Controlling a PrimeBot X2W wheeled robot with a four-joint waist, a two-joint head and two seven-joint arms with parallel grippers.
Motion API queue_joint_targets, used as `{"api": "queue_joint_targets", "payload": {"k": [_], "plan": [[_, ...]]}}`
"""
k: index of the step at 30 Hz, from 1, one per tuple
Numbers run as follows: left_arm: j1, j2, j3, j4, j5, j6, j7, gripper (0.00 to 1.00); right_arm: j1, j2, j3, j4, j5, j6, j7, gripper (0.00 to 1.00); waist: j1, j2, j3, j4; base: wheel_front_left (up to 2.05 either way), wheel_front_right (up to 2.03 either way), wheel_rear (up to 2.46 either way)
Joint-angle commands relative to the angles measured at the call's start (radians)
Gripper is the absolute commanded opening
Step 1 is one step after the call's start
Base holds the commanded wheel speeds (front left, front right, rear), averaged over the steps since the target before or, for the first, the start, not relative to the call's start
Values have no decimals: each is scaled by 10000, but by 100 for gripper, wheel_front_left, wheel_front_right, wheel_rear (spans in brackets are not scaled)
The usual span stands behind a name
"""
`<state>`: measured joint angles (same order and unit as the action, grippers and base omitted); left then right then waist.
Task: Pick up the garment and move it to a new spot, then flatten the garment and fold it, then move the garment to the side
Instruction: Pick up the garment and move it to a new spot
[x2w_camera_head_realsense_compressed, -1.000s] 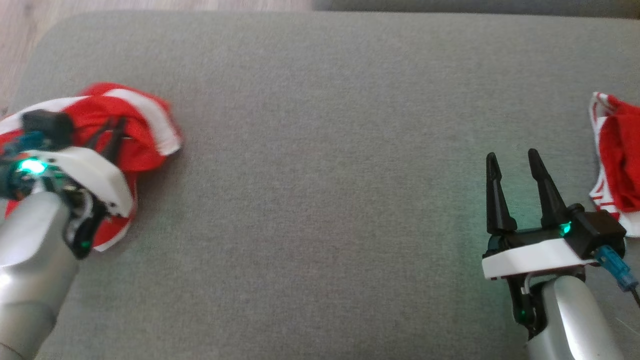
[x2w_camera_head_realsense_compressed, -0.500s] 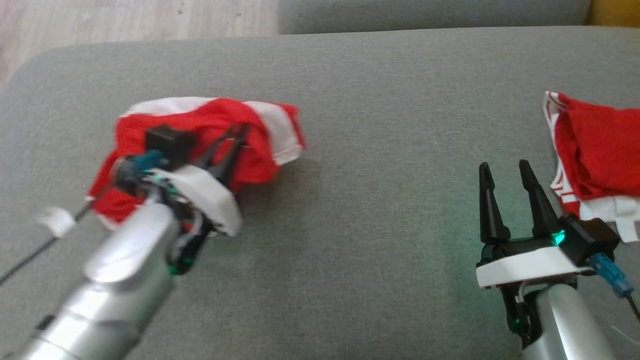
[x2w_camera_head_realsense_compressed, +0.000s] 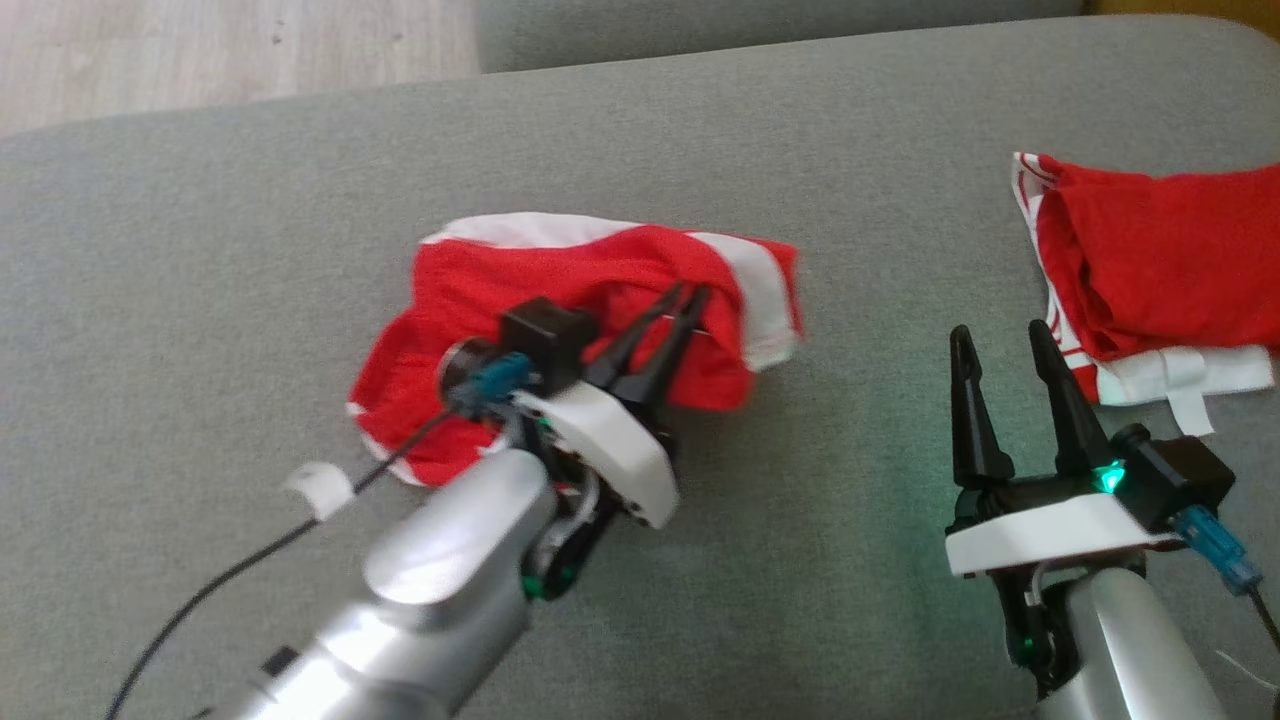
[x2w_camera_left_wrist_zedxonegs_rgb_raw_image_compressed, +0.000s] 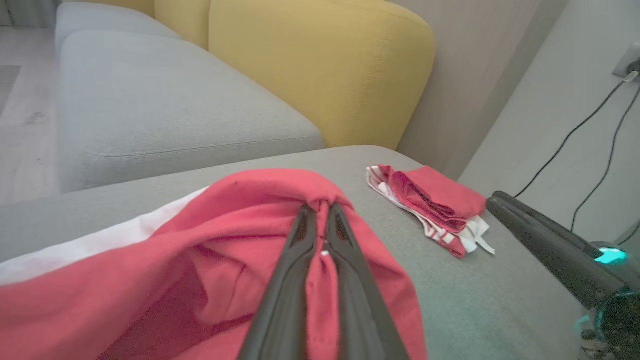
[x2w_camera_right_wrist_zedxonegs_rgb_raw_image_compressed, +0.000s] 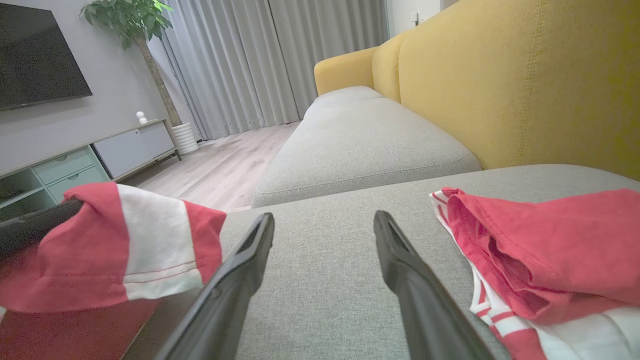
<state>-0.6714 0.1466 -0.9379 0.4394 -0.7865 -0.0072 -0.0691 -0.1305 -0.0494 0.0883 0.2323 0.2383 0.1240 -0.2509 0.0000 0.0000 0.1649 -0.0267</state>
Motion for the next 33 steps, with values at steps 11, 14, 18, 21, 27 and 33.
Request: {"api": "queue_joint_targets", "payload": {"k": [11,14,18,21,27,33], "plan": [[-536,-861,-541,530,526,358,-651,0,-281,-9,479,-233,150,67,-109,100,0,0,96,-429,0,0,0],[-558,-926,-748,716,496,375,-851,0,-274,-9,514,-187,161,67,-109,100,0,0,76,-458,0,0,0],[-552,-950,-923,879,385,379,-971,0,-292,-9,565,-130,135,67,-109,100,0,0,49,-471,0,0,0],[-561,-958,-1116,1029,305,378,-1023,59,-310,-9,544,-107,140,67,-109,100,0,0,10,-453,0,0,0],[-560,-961,-1163,1279,68,404,-1189,100,-224,-9,527,-62,151,67,-109,100,0,0,-107,-294,0,0,0],[-610,-558,-552,1335,-77,566,-1607,100,-156,-9,491,5,91,67,-109,100,0,0,-292,-86,0,0,0]]}}
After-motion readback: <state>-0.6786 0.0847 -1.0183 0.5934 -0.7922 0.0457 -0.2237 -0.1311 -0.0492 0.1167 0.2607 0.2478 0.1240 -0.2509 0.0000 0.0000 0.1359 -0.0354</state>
